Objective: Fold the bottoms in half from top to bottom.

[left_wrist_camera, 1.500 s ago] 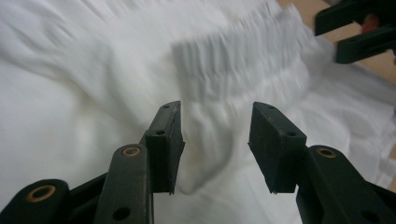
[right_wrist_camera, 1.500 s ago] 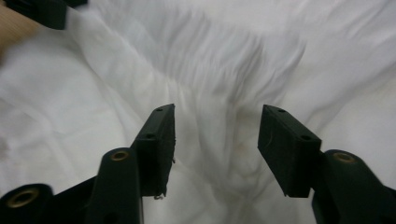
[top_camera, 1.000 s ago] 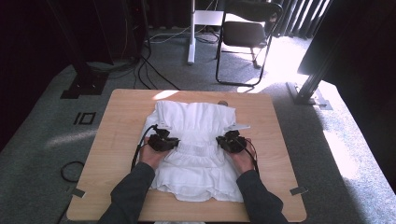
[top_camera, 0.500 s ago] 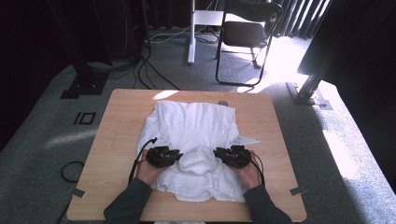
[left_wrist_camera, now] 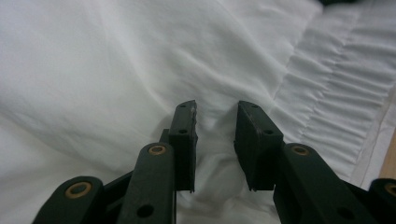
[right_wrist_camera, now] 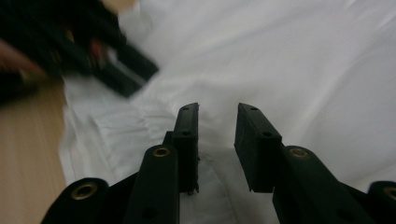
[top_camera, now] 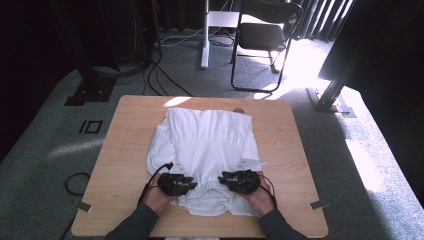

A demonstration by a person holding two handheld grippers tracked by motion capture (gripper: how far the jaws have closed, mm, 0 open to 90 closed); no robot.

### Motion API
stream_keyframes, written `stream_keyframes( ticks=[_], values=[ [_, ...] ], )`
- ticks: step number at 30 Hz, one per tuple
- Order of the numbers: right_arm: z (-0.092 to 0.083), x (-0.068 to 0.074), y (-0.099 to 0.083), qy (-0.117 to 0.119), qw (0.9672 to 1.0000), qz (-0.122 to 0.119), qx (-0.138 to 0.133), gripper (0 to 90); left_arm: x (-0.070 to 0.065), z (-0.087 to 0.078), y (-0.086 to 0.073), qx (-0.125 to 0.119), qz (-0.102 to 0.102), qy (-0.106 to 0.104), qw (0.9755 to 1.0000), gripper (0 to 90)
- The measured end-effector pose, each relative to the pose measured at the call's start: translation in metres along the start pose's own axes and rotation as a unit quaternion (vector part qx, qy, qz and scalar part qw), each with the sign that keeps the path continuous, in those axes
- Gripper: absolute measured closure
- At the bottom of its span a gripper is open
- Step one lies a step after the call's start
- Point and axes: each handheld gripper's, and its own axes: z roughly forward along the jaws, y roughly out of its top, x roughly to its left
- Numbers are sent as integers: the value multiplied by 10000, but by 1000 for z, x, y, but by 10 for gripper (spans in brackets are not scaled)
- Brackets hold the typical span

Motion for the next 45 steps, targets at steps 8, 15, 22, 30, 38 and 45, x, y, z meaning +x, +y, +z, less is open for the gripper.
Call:
stream_keyframes(
  ticks=[8,15,22,30,38,45],
  values=[
    [3,-9,5,-223,9996,-15,167,666,32,-27,26,-622,-165,531,9965,643],
    [6,-59,49,-1080,9930,353,-335,559,77,-11,58,-873,-458,1018,9899,610],
    [48,-105,68,-1638,9824,890,-136,509,118,28,63,-620,-1099,1203,9847,603],
    [70,-110,46,-1635,9800,1102,285,491,114,38,41,-565,-1242,1018,9854,609],
    [48,-81,22,-1439,9843,968,326,491,82,19,12,-651,-1321,676,9868,609],
    [27,-47,-2,-1342,9876,729,356,491,31,1,-18,-684,-989,668,9905,566]
  ],
)
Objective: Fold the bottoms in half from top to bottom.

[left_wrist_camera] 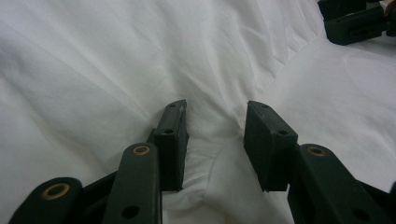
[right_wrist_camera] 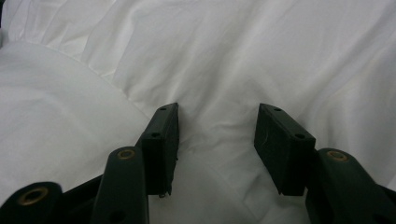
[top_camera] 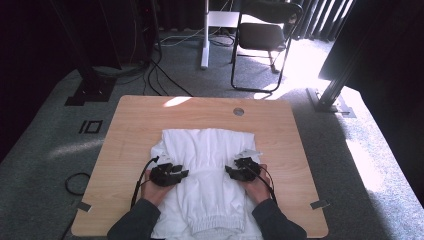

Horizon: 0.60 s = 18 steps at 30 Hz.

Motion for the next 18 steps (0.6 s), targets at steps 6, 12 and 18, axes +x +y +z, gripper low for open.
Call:
stream_keyframes(
  ticks=[6,12,18],
  values=[
    [-3,0,-4,81,9999,-93,-15,494,29,-26,37,-565,-63,827,9950,427],
    [-3,0,-4,98,9999,-79,-31,494,81,-7,71,-349,-591,1276,9895,282],
    [-3,-1,-4,130,9999,-89,-28,494,119,33,76,166,-1138,1446,9828,150]
  ],
)
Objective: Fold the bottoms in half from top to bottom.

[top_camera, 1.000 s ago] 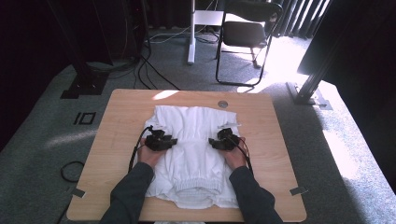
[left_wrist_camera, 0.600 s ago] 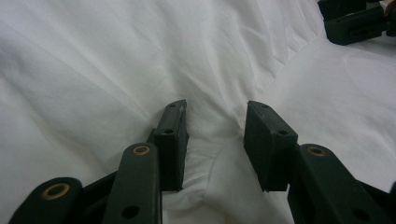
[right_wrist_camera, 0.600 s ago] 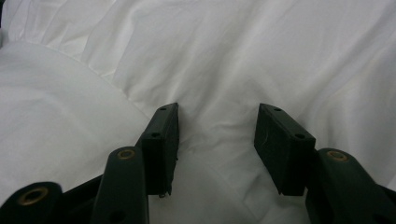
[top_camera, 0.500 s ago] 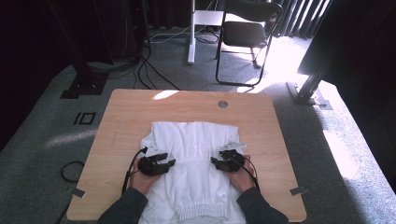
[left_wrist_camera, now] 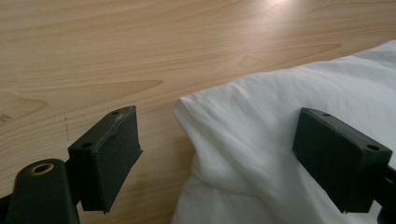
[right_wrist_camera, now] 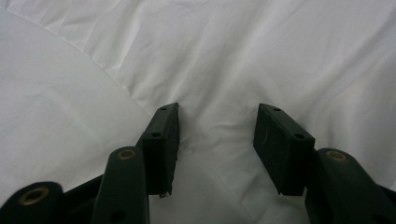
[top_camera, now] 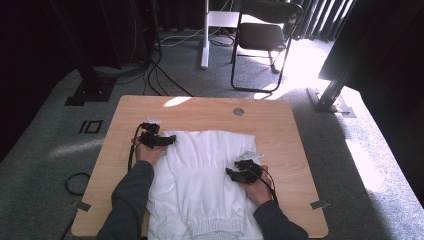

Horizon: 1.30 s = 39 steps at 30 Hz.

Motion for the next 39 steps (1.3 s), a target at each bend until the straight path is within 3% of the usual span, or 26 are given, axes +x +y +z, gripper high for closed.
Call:
stream_keyframes(
  ticks=[3,6,7,10,11,13,14,15,18,21,26,28,31,33,34,35,37,39],
  values=[
    [0,-1,0,23,10000,9,-4,494,1,8,-3,194,-11,-34,9998,150],
    [0,-2,1,53,10000,45,24,494,-1,8,-6,147,89,-48,9998,159],
    [-1,-2,2,83,9999,49,52,493,-1,7,-6,155,134,-79,9998,184],
    [-4,-7,7,-9,9999,-7,-106,486,-3,4,-6,196,204,-251,9993,392],
    [-11,-20,18,-269,9988,217,-343,486,-3,3,-6,226,215,-349,9989,453],
    [-15,-37,30,-401,9966,510,-505,451,-3,3,-6,279,233,-510,9980,566],
    [-15,-37,30,-401,9966,510,-505,451,-3,3,-6,279,233,-510,9980,614],
    [-14,-58,43,-592,9928,884,-552,397,-4,3,-5,345,304,-467,9979,672],
    [-6,-85,57,-886,9860,1299,-561,327,-6,4,-5,342,357,-406,9980,779],
    [8,-103,64,-779,9824,1644,-430,269,-7,5,-6,323,315,-430,9981,818],
    [35,-116,62,-817,9786,1886,97,222,-5,5,-6,318,261,-504,9979,824],
    [38,-117,60,-805,9777,1935,153,229,-5,5,-6,317,268,-506,9979,825],
    [40,-113,61,-844,9783,1877,240,342,-4,5,-6,335,248,-552,9976,832],
    [38,-114,62,-639,9789,1923,253,620,-3,5,-6,336,225,-575,9975,837],
    [38,-115,61,-402,9788,1991,267,723,-3,4,-6,329,235,-569,9976,842],
    [37,-116,61,-339,9783,2028,266,799,-3,4,-6,321,255,-554,9976,847],
    [32,-118,61,-388,9802,1932,202,837,-1,2,-6,278,242,-522,9980,855],
    [24,-121,60,-398,9797,1962,-55,846,2,-2,-4,167,201,-551,9981,861]
  ],
)
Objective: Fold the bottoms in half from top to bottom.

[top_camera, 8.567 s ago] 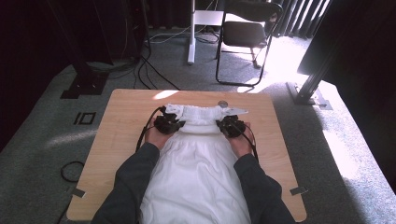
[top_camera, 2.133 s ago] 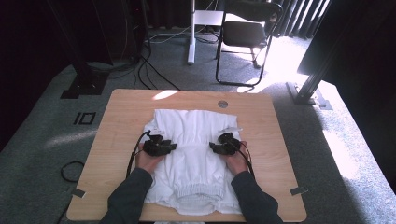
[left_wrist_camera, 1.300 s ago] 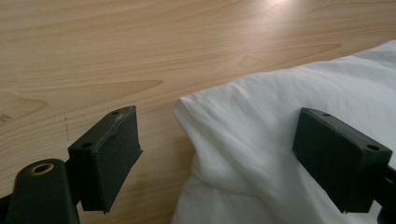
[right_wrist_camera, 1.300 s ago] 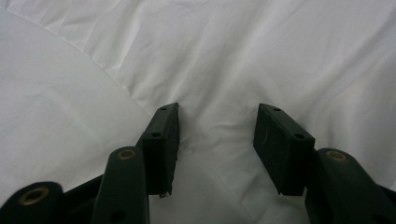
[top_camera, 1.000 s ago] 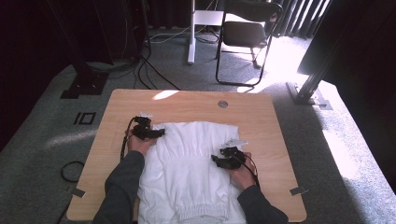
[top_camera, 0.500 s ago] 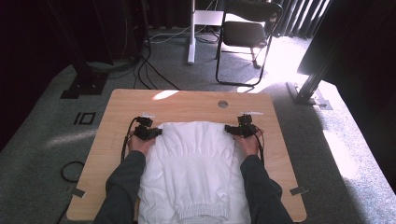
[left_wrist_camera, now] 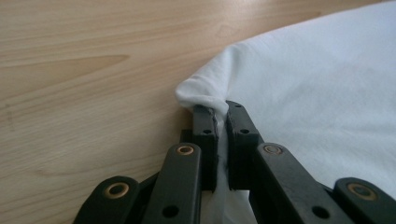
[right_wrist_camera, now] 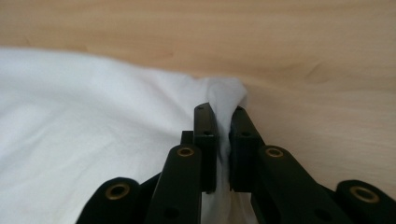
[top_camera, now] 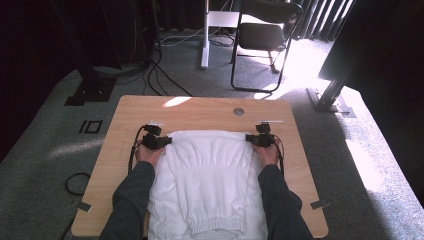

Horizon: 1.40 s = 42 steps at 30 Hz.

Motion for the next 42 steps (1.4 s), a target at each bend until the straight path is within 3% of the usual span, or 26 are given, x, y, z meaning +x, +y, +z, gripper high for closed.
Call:
stream_keyframes(
  ticks=[2,4,7,9,12,15,17,20,22,26,30,32,36,39,42],
  values=[
    [-4,-2,0,53,9999,50,-123,846,2,-3,1,-80,-60,-67,9999,862],
    [-11,-4,3,163,9994,-54,-308,846,3,-10,7,-221,-101,-99,9997,864],
    [-17,-4,7,213,9986,-25,-490,846,2,-15,13,-291,-68,-95,9995,864],
    [-22,-3,11,212,9979,-31,-618,846,1,-25,24,-559,-149,-192,9981,864],
    [-32,0,20,149,9966,-143,-804,846,-2,-37,36,-787,-62,-220,9966,864],
    [-46,5,31,125,9934,-276,-1108,845,-9,-50,50,-1011,159,-101,9947,863],
    [-57,9,37,118,9895,-433,-1371,845,-12,-60,56,-1220,218,-152,9922,862],
    [-71,15,42,165,9859,-612,-1549,844,-15,-73,56,-1465,225,-281,9886,861],
    [-80,18,39,197,9839,-795,-1587,843,-19,-81,50,-1504,380,-287,9875,861],
    [-102,23,22,415,9799,-952,-1700,842,-26,-101,29,-1633,516,-494,9840,859],
    [-121,30,-9,578,9763,-1211,-1696,841,-35,-119,-1,-1588,838,-566,9821,857],
    [-128,31,-28,632,9764,-1246,-1645,840,-39,-125,-18,-1515,849,-701,9823,857],
    [-132,27,-66,746,9797,-1131,-1476,840,-52,-127,-51,-1179,991,-833,9845,857],
    [-126,25,-93,655,9845,-1162,-1138,839,-61,-119,-76,-752,1108,-858,9873,856],
    [-119,25,-115,627,9877,-1176,-815,839,-68,-106,-97,-300,1248,-833,9882,856]
  ],
)
